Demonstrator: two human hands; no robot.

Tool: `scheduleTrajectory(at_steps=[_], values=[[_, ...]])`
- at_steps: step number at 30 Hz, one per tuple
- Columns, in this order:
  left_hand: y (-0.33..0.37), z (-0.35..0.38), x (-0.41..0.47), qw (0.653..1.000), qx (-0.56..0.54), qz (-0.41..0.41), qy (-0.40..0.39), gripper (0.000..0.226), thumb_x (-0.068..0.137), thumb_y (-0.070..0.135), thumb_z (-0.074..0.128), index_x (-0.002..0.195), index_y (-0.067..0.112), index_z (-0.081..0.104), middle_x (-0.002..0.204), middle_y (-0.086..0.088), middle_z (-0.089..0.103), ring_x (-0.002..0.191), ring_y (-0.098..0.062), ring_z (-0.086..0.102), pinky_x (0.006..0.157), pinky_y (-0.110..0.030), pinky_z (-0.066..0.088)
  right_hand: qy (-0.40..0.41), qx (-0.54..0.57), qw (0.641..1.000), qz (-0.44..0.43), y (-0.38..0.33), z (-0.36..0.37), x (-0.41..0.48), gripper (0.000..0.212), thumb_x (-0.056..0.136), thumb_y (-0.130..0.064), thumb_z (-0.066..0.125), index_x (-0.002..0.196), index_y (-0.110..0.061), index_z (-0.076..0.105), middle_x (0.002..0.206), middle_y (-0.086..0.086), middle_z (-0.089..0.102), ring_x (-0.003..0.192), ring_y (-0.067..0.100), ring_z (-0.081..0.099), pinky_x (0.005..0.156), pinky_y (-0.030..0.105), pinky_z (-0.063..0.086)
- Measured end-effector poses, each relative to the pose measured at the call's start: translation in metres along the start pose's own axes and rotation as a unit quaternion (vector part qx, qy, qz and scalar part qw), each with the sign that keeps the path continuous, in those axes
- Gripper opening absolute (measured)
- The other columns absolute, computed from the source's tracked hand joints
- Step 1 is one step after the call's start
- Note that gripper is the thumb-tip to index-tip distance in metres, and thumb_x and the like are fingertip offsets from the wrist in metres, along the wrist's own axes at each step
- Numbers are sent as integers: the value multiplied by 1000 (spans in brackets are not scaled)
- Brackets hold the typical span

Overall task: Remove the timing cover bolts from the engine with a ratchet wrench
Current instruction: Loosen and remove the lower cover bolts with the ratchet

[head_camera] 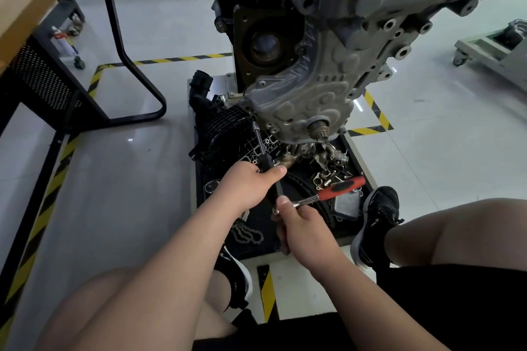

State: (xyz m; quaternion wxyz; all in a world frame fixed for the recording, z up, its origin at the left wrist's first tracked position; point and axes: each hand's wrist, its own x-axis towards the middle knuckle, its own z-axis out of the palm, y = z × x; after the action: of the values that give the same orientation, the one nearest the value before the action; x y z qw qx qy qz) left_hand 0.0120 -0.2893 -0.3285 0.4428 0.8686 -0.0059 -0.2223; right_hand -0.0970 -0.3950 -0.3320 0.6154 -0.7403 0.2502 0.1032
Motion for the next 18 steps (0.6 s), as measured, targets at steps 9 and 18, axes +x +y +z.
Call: scheduleTrajectory(at_steps=[9, 18], values=[[3, 2, 0, 996, -35, -51, -70, 44, 83, 57, 61, 76, 14, 64, 48, 8, 37, 38, -11, 32, 38, -20, 29, -215, 636, 700, 244, -4, 23, -6, 53, 97, -53, 36, 65, -15, 56, 44, -6, 33, 32, 12, 31, 43, 23, 39], [2, 2, -1, 1000, 11, -3, 16, 62, 76, 61, 67, 91, 2, 62, 95, 0, 60, 74, -8, 59, 55, -29, 45, -163, 604, 737, 254, -10, 27, -9, 58, 94, -59, 41, 60, -15, 57, 43, -6, 31, 31, 11, 27, 41, 21, 35]])
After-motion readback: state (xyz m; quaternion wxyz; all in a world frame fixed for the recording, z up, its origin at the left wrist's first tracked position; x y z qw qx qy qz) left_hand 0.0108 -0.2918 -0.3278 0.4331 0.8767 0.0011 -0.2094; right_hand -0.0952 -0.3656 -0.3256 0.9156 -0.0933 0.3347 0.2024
